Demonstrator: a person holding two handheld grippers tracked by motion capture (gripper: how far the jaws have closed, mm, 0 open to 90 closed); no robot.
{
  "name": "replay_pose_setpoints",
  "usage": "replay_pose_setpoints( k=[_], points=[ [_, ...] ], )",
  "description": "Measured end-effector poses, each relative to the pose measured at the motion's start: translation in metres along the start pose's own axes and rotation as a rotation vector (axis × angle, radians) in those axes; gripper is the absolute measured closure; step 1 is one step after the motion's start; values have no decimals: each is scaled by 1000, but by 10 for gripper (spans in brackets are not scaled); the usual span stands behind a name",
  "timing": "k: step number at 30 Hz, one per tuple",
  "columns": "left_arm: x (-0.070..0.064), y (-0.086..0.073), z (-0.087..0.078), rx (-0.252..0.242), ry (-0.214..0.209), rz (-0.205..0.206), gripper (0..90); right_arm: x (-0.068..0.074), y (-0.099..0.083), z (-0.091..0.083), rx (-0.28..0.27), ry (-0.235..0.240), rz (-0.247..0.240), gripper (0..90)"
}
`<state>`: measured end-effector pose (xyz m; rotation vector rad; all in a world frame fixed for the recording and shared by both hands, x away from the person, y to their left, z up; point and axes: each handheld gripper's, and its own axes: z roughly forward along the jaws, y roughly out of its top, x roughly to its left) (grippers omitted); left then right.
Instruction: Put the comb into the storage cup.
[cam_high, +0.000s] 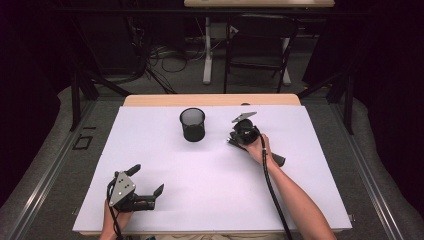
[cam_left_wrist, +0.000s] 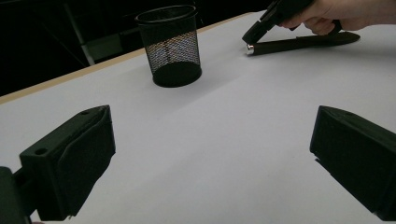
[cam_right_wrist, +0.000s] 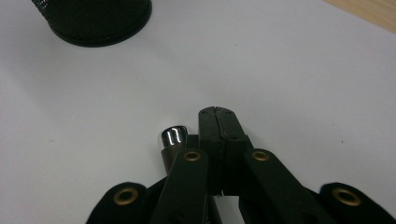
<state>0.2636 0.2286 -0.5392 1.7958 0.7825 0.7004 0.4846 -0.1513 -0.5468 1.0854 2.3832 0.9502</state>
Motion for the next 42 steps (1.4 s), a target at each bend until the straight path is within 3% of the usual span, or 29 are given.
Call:
replay_pose_setpoints(
  k=[9, 18, 34, 42],
  points=[
    [0, 0, 0, 3, 3, 9, 1, 5, -1, -1, 7, 17, 3, 900],
    [0, 0, 0, 8, 5, 12, 2, 15, -2, -5, 48, 45, -48, 900],
    [0, 0, 1, 15, 4, 15, 3, 30, -11, -17, 57, 80, -115, 900],
    [-1, 0, 1, 16, 5, 17, 3, 33, -15, -23, 63, 96, -117, 900]
  ],
)
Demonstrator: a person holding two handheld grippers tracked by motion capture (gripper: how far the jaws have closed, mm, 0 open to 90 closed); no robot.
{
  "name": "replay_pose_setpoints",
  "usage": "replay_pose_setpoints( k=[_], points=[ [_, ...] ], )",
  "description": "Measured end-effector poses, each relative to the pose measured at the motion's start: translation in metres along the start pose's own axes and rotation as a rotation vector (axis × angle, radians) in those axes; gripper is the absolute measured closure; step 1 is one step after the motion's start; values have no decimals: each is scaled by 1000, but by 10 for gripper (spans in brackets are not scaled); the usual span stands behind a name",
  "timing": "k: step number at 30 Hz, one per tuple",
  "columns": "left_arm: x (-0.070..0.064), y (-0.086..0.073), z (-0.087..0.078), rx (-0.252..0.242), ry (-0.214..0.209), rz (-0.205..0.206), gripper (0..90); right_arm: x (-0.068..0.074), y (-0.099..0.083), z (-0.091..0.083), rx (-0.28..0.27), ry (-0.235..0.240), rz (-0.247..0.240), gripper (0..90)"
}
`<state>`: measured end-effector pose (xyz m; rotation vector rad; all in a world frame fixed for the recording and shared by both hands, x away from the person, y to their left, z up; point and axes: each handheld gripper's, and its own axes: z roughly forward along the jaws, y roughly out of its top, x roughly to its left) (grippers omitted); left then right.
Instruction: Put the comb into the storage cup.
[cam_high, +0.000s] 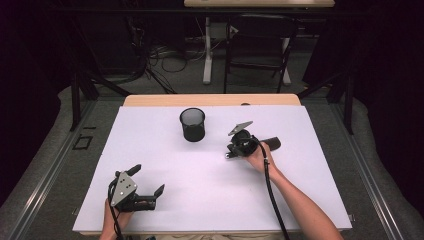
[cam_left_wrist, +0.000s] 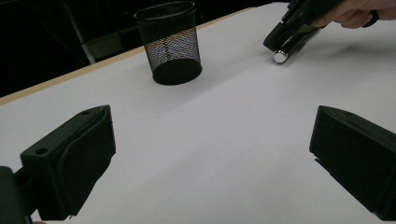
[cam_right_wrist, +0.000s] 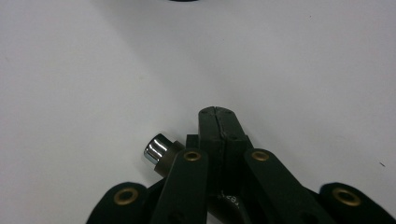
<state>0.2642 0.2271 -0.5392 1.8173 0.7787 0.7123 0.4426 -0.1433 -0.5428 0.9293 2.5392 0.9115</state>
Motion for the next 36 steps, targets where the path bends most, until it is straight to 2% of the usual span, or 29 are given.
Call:
replay_pose_setpoints(
  k=[12, 26, 28, 36],
  points=[
    [1, 0, -1, -3, 2, -3, 3, 9, -7, -9, 24, 21, -30, 900],
    [-1, 1, -2, -1, 3, 2, 4, 12, -16, -17, 52, 30, -32, 900],
    [-1, 1, -1, 5, 14, 4, 9, 12, -18, -20, 58, 40, -30, 900],
    [-2, 1, -1, 9, 5, 5, 9, 16, -24, -26, 64, 57, -28, 900]
  ],
)
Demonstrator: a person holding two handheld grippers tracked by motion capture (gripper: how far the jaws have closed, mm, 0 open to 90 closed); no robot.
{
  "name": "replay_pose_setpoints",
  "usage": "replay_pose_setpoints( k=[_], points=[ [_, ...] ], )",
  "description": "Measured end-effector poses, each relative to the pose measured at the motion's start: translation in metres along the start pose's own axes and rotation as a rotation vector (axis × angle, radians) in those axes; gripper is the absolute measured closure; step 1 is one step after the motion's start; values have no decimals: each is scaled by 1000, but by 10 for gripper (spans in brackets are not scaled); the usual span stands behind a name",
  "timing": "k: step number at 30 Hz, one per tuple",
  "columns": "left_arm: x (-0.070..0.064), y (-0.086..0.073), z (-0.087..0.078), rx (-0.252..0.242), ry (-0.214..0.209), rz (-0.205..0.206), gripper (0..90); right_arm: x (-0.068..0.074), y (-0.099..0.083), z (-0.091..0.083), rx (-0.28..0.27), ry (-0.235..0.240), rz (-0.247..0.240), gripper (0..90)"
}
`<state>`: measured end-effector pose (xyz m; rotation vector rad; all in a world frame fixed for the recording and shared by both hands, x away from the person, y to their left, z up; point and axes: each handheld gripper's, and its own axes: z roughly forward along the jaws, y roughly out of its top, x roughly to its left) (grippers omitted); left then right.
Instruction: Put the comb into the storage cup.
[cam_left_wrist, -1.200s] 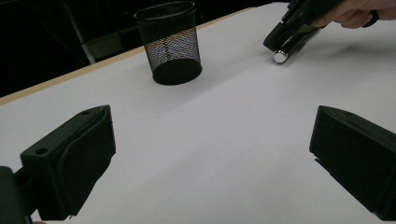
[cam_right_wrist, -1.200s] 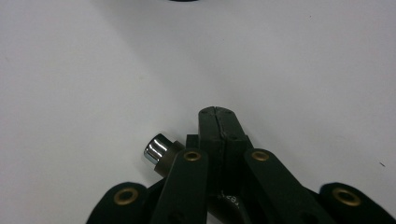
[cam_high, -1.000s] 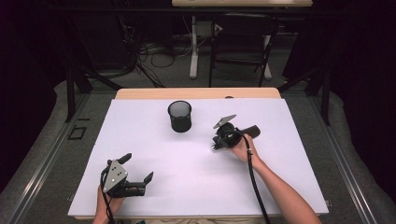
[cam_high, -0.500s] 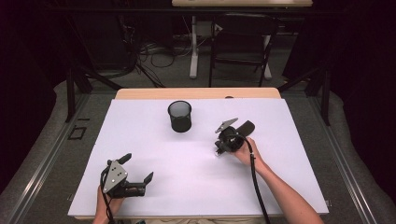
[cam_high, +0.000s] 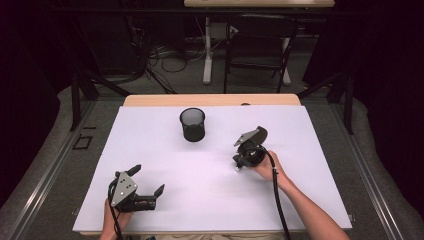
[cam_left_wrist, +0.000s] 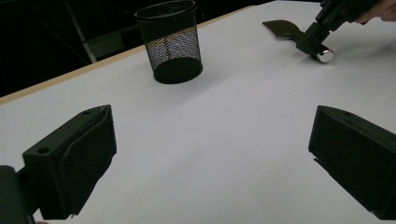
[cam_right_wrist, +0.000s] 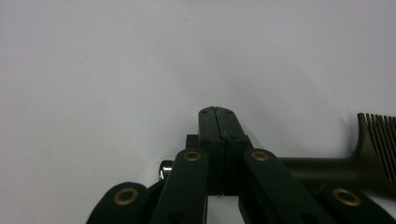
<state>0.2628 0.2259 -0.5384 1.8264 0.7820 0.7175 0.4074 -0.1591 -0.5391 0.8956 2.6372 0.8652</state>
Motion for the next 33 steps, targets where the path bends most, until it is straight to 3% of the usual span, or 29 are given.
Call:
replay_pose_setpoints(
  k=[33],
  points=[
    [0, 0, -1, -3, 2, -5, 2, -8, -25, -24, 28, -5, 29, 900]
  ],
)
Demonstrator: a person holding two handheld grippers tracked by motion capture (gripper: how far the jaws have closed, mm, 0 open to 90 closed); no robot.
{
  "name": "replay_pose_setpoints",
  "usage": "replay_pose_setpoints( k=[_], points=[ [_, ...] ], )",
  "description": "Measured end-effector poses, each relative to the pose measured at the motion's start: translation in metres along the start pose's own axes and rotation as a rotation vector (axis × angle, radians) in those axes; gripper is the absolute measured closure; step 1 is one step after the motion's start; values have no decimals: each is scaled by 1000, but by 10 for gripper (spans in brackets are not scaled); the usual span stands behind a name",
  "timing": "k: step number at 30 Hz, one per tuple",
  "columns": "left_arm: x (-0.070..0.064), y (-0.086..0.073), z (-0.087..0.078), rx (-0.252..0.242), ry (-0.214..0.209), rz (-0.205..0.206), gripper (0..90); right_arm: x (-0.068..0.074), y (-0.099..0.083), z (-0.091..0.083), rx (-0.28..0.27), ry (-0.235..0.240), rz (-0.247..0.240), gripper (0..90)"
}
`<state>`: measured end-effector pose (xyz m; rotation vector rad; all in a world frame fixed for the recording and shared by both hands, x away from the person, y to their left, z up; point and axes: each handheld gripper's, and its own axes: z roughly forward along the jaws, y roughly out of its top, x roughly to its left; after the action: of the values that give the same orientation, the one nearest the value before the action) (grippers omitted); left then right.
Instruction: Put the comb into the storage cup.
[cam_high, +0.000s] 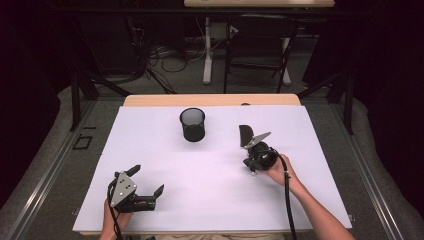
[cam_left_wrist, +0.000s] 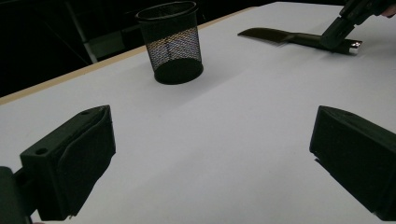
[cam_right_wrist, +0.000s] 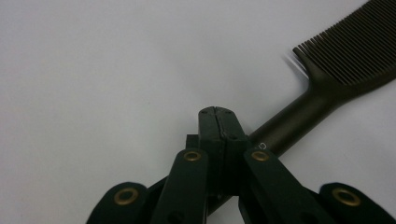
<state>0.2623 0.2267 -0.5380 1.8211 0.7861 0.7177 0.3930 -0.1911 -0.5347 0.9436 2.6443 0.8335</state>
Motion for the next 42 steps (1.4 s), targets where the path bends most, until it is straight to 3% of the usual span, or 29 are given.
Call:
replay_pose_setpoints(
  k=[9, 27, 33, 36, 37, 42],
  points=[
    [0, 0, 0, -1, 3, 1, 2, -7, -8, -7, 14, -24, 11, 900],
    [0, 0, 0, 9, -3, 5, 2, -15, -12, -6, 52, -18, 25, 900],
    [1, 0, 0, 7, 1, 2, 2, -18, -13, -9, 40, -26, 44, 900],
    [0, 0, 1, 10, -3, 6, 3, -20, -13, -10, 62, -32, 49, 900],
    [0, 0, 1, 10, -3, 6, 2, -20, -14, -9, 42, -29, 55, 900],
    [1, 0, 1, 13, 0, 4, 2, -22, -14, -10, 40, -39, 55, 900]
  ],
)
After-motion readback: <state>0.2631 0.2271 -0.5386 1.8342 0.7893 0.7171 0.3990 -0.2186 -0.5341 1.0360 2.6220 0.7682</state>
